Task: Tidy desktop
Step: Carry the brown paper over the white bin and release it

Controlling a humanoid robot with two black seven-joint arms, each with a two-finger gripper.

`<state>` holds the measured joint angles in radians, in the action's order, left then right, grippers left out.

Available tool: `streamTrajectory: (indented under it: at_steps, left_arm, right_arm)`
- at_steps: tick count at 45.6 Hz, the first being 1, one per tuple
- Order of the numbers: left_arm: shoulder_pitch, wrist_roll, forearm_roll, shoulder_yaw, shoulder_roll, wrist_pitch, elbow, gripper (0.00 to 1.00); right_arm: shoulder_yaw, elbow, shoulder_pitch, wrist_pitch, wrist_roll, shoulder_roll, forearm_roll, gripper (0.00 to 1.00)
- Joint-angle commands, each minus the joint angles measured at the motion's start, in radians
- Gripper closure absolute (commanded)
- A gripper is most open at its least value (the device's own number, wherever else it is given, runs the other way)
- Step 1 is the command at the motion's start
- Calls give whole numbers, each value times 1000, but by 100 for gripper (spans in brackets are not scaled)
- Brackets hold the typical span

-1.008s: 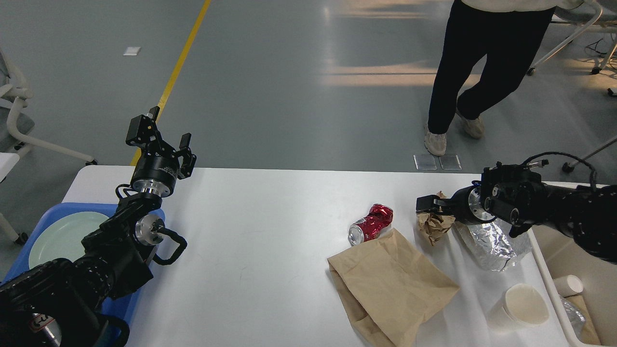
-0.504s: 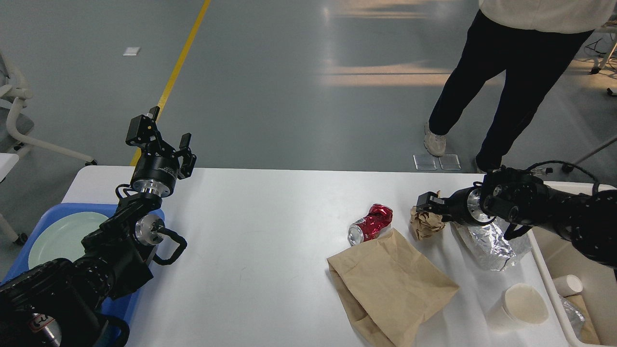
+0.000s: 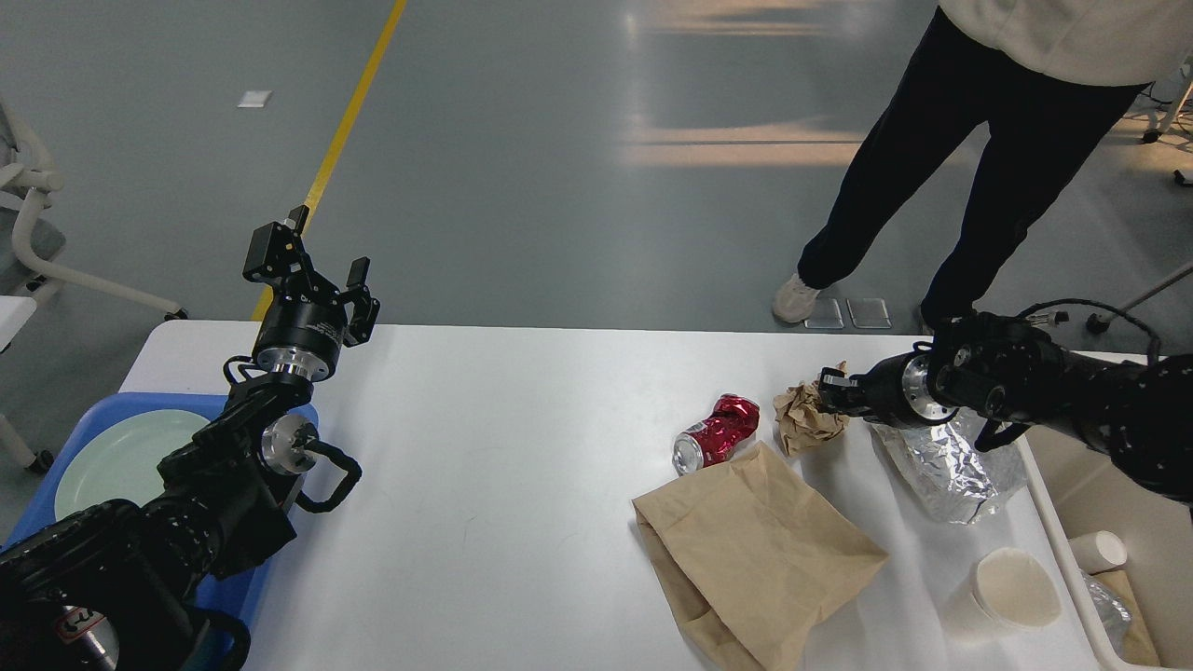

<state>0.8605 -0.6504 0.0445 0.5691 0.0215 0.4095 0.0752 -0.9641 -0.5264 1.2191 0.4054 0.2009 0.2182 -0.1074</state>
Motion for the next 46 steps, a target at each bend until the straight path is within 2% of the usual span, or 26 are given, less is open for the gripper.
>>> streamTrajectory:
  at_steps: [1, 8, 14, 22, 31, 38, 46]
  left_arm:
    - [0, 0, 0, 0, 0, 0, 0, 3]
    - [0, 0, 0, 0, 0, 0, 0, 3]
    - [0, 0, 0, 0, 0, 0, 0, 3]
    - [0, 0, 0, 0, 0, 0, 0, 3]
    - [-1, 0, 0, 0, 0, 0, 0, 3]
    - [0, 0, 0, 0, 0, 0, 0, 3]
    - [0, 0, 0, 0, 0, 0, 0, 3]
  right_arm:
    - [-16, -20, 97, 168, 0, 41, -1, 100]
    - [-24, -35, 250, 441, 2, 115, -1, 100]
    - [-83, -44, 393, 549, 11, 148, -1, 100]
    - [-180, -93, 615, 555, 11, 190, -1, 100]
    - [-386, -96, 813, 555, 11, 198, -8, 100]
    - [-496, -83, 843, 555, 6, 256, -20, 100]
    - [-496, -57, 804, 555, 5, 394, -58, 100]
